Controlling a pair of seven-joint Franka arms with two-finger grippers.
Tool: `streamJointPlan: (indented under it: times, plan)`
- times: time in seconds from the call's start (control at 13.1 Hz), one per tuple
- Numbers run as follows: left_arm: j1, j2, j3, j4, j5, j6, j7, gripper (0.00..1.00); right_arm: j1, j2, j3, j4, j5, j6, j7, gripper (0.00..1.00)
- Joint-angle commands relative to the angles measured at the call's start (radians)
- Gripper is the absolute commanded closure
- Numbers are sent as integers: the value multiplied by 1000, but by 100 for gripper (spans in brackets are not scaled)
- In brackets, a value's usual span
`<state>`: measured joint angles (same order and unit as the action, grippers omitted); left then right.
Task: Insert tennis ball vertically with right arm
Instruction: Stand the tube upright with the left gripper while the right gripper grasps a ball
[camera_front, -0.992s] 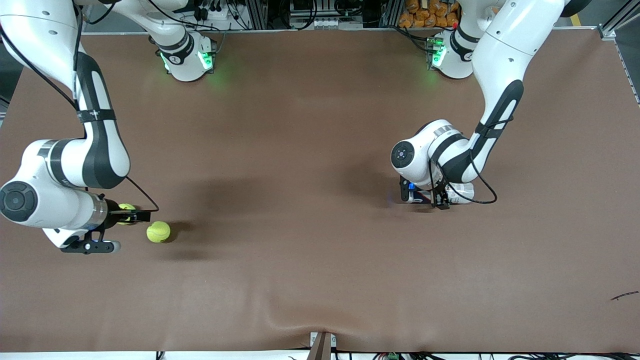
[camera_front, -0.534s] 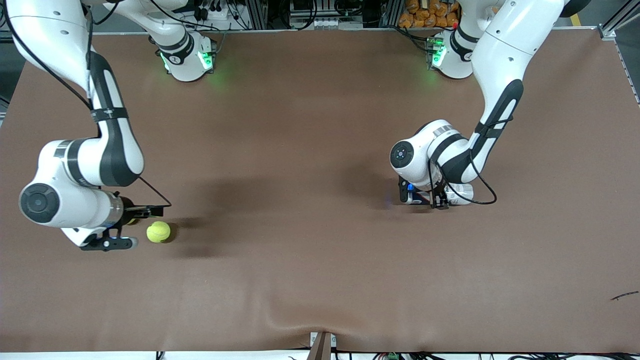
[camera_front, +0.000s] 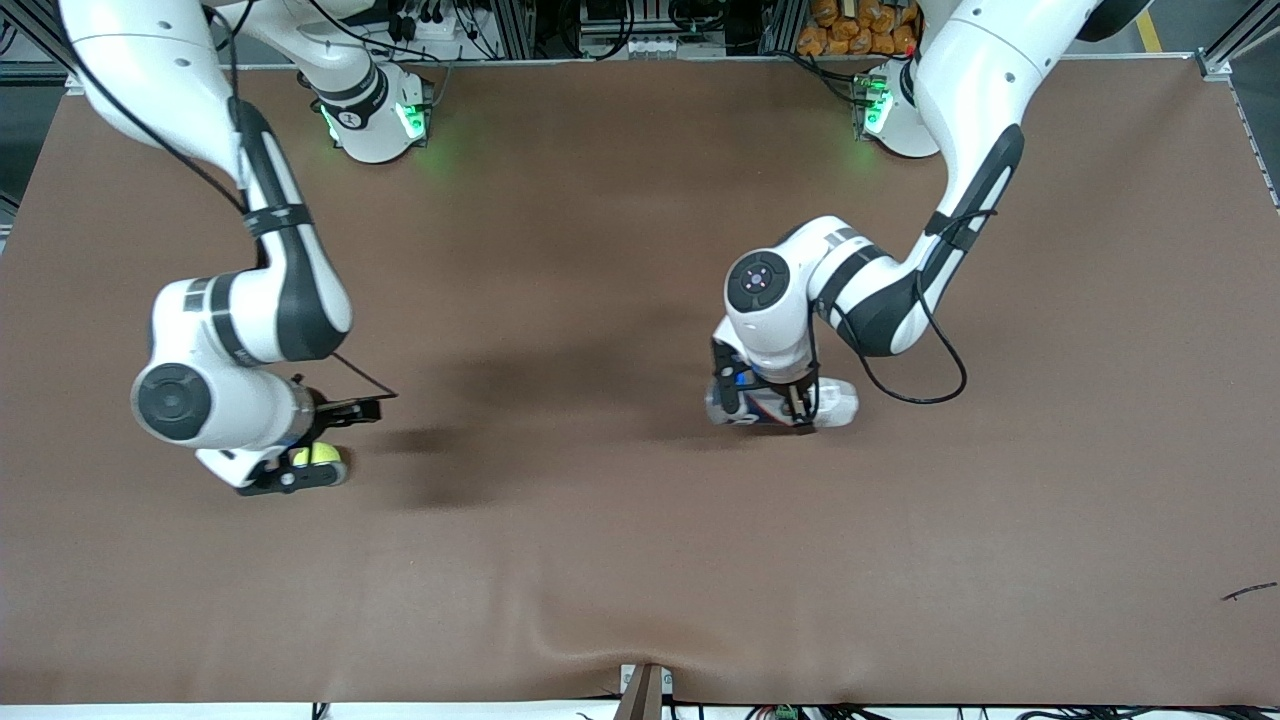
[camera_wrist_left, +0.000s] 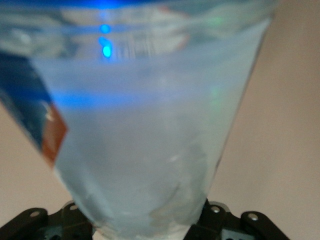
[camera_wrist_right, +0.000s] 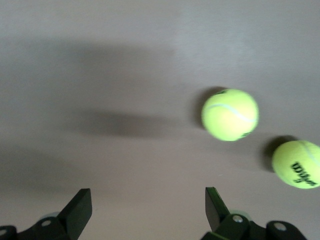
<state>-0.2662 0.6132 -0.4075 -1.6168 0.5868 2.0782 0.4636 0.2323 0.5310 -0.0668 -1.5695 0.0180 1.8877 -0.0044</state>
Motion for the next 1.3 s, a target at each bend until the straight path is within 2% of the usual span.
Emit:
streamJointPlan:
  times: [0.0,0.23,0.53,0.69,0.76,1.07,1.22]
  plan:
    - [-57,45,-4,84,-82,119,-160,29,31,-8,30,12,17,-9,0,0]
    - [-87,72,-4,83,-82,354,-401,29,84,-13,39,16,34,10,6,0]
    - [-157,103,4,77,-71,548,-609,29,70,-8,32,35,-4,19,3,0]
    - [-174,131,12,72,-68,638,-658,29,41,0,30,42,-129,118,1,0]
    - [-185,143,21,72,-64,690,-675,29,23,3,30,42,-162,140,-3,0]
    - [-242,193,90,66,-61,883,-740,28,-54,35,32,36,-158,157,-17,0]
    - [-243,247,104,51,-47,1079,-737,27,-74,35,32,31,-159,149,-35,0]
